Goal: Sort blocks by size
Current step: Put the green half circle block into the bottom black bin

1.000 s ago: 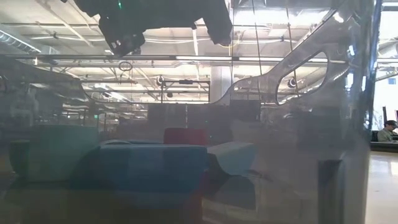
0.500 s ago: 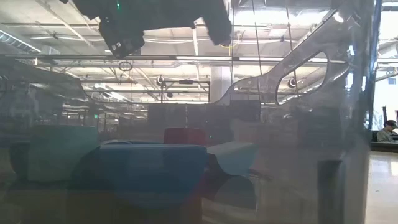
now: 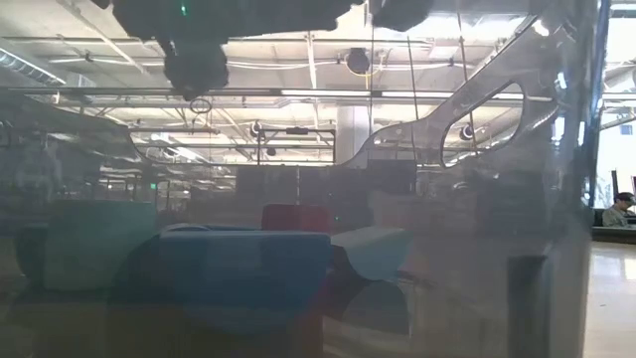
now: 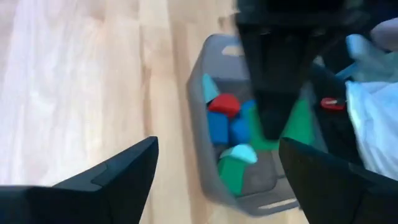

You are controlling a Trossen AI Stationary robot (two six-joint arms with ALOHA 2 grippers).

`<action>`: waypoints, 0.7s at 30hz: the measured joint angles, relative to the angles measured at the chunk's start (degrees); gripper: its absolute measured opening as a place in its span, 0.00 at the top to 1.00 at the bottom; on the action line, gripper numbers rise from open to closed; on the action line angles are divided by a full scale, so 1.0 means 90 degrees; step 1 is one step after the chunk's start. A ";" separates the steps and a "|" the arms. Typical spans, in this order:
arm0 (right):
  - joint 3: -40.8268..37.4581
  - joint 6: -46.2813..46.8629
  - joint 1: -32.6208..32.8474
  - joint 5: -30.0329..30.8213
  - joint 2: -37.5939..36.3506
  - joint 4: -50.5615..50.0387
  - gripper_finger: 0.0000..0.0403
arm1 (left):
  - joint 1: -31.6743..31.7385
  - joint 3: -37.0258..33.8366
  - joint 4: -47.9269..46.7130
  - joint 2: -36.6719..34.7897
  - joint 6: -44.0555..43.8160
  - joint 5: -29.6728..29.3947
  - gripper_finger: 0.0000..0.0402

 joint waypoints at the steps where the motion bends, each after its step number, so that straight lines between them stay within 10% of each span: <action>1: 0.0000 0.0113 0.0002 -0.0159 0.0000 -0.0038 0.83 | 0.0020 0.0000 -0.0104 0.0000 0.0001 -0.0028 0.17; 11: 0.0000 0.1754 -0.0012 -0.1770 0.0000 -0.0465 0.81 | -0.0030 0.0000 -0.1464 0.0000 -0.0304 -0.0609 0.16; 21: 0.0000 0.2874 -0.0079 -0.1899 0.0000 -0.1192 0.69 | -0.0311 -0.0013 -0.2674 0.0000 -0.0883 -0.1699 0.16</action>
